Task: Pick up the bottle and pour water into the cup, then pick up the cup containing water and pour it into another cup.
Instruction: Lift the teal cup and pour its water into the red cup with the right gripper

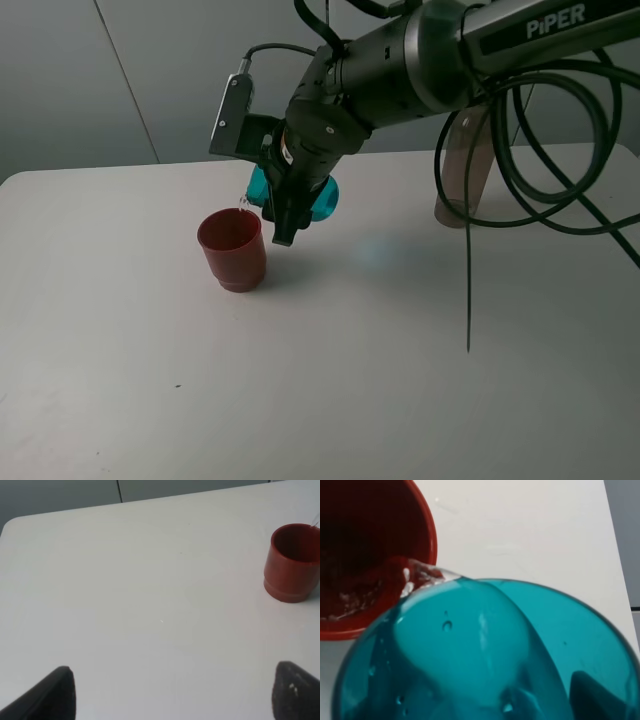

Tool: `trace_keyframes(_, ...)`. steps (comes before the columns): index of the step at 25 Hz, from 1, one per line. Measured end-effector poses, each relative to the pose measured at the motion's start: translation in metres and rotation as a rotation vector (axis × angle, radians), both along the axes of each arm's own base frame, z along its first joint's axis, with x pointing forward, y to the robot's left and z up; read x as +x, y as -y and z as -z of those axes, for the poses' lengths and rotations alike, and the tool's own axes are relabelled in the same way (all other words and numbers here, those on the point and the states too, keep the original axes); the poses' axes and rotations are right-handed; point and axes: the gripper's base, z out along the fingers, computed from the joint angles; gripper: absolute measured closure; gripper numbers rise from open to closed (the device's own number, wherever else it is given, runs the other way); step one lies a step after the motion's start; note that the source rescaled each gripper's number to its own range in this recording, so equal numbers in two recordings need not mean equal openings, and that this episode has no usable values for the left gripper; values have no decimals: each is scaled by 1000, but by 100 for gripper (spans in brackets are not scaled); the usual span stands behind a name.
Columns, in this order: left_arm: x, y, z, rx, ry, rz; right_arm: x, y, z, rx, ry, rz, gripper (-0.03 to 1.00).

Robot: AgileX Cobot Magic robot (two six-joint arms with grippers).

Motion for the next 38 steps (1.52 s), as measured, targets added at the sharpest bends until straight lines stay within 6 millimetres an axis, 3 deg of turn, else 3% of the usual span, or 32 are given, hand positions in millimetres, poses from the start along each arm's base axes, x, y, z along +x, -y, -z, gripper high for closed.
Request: trace_keyframes(38,0,0,0,0,0,0,7,-5,-10,-260,293,-306,95)
